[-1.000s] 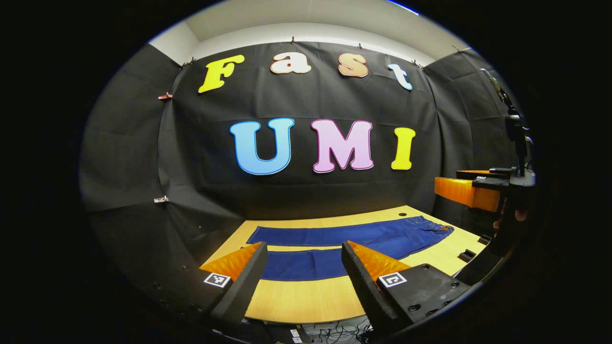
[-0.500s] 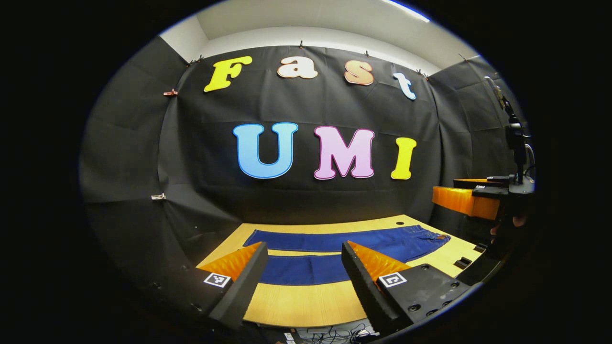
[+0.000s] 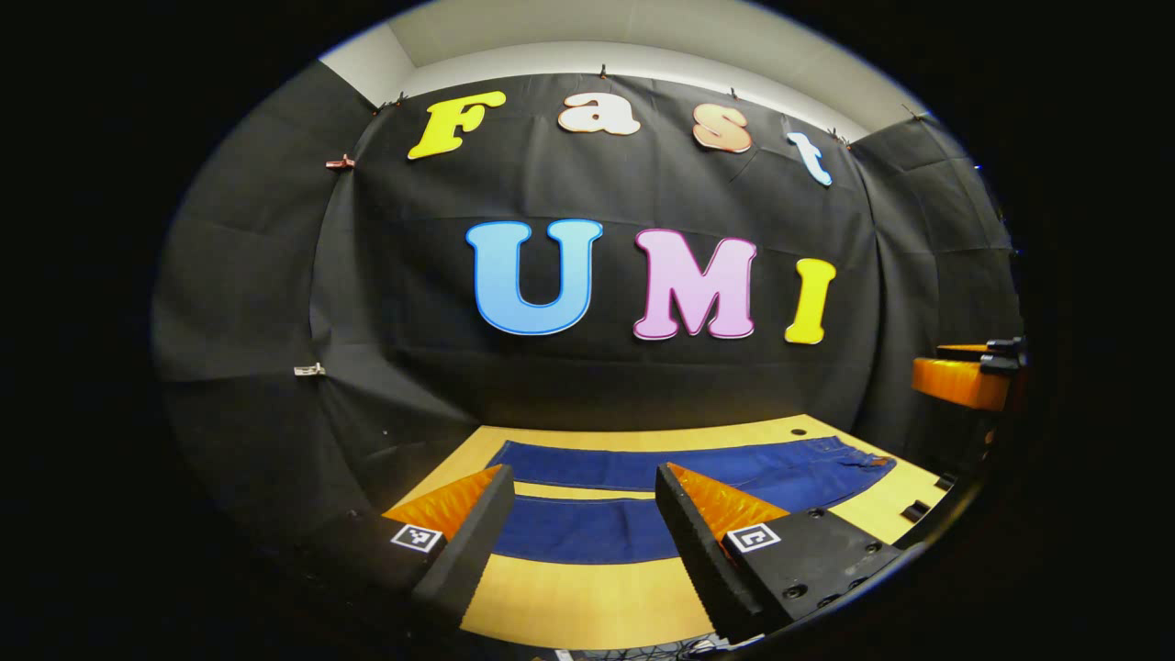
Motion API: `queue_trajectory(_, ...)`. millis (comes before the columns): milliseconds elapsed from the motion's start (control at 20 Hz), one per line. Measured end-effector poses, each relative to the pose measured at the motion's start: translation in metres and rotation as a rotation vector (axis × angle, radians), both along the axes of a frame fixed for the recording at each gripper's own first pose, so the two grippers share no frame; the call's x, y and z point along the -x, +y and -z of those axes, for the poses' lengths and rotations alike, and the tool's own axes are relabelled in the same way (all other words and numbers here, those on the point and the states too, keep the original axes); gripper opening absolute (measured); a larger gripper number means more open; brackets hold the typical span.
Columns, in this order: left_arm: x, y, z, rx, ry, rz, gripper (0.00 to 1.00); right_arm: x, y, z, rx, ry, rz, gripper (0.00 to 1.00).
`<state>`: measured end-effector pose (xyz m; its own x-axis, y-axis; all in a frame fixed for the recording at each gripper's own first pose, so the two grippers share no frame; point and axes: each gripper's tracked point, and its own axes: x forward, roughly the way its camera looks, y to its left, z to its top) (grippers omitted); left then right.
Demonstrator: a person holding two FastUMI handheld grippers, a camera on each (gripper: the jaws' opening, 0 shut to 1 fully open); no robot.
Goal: Grasp the waist and the cuffs of the jeans and fold them to make the two legs overlap; first hold the waist and fold one-third of the jeans toward the cuffs, then hold the cuffs and fold the remaining one-third in the same direction to finish folding.
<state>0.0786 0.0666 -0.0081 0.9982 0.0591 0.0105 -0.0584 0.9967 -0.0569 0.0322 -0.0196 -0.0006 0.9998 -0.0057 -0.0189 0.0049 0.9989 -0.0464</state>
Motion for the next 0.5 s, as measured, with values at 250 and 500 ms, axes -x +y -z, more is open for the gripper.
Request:
queue_trajectory(250,-0.038,0.059,0.044,-0.102,0.108,-0.012,0.97,-0.028,-0.021,0.013,0.000,0.030,0.023,0.97)
queue_trajectory(500,-0.062,0.125,0.112,-0.294,0.293,0.013,0.98,-0.057,-0.041,0.027,0.036,0.062,0.047,0.97)
